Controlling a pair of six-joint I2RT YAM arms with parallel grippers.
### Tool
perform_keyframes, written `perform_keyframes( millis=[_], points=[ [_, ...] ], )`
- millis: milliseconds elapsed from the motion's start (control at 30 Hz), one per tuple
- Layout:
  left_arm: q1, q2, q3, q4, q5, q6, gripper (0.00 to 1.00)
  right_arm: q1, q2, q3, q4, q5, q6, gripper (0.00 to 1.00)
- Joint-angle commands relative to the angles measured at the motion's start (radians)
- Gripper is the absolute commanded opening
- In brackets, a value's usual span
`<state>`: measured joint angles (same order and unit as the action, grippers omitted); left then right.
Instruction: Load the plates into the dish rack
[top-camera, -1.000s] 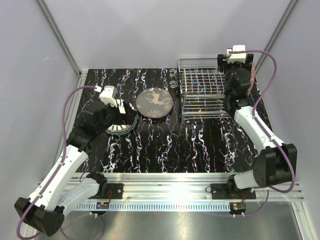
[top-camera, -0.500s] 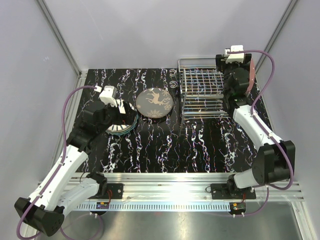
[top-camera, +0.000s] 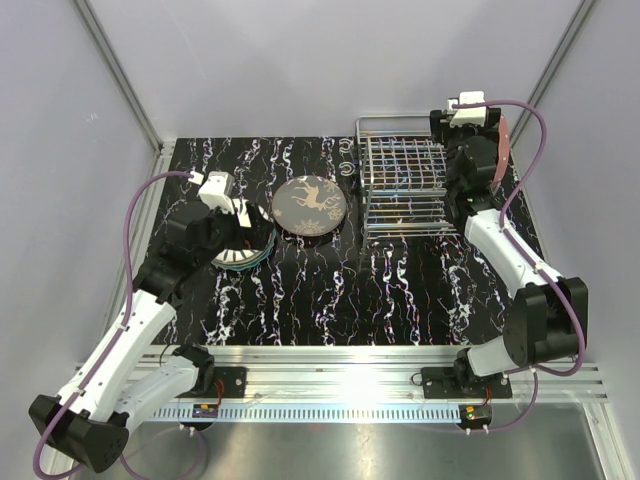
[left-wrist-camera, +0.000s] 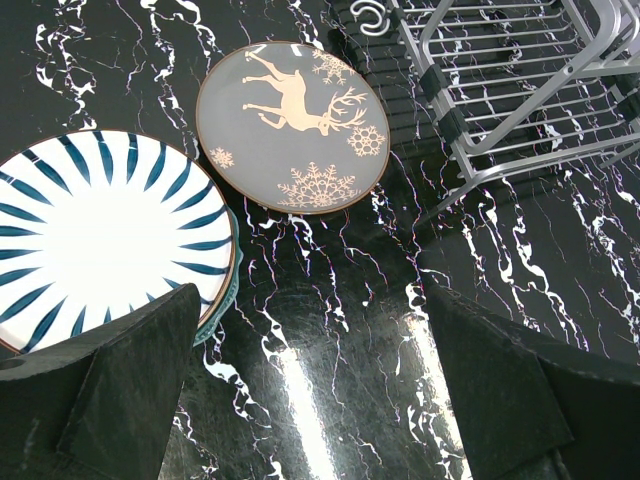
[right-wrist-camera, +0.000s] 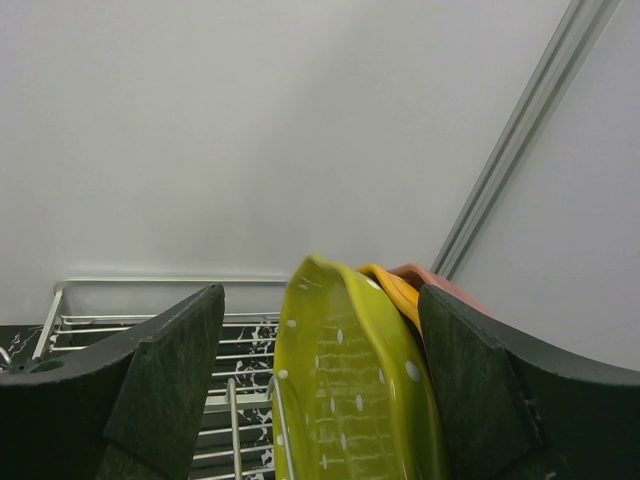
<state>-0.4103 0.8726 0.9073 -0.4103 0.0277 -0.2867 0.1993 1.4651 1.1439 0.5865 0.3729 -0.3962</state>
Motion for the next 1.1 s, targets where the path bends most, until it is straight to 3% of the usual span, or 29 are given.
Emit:
perform_keyframes(
  millis=[0,267,600,1067],
  points=[
    [0.002,-0.014,0.012,0.028,0.015,0.014,0.99,-0.008,-0.012,0.0,-0.114,0.0,0.037,0.86],
    [0.002,-0.023,0.013,0.03,0.006,0.015,0.99,-0.008,-0.071,0.123,-0.264,-0.019,0.089,0.88],
    [0.002,-0.03,0.013,0.027,0.001,0.017,0.99,-0.021,-0.051,0.218,-0.318,-0.006,0.128,0.88],
    [0.002,-0.034,0.012,0.028,0.003,0.02,0.99,-0.032,0.018,0.022,-0.133,-0.012,0.132,0.88]
  ],
)
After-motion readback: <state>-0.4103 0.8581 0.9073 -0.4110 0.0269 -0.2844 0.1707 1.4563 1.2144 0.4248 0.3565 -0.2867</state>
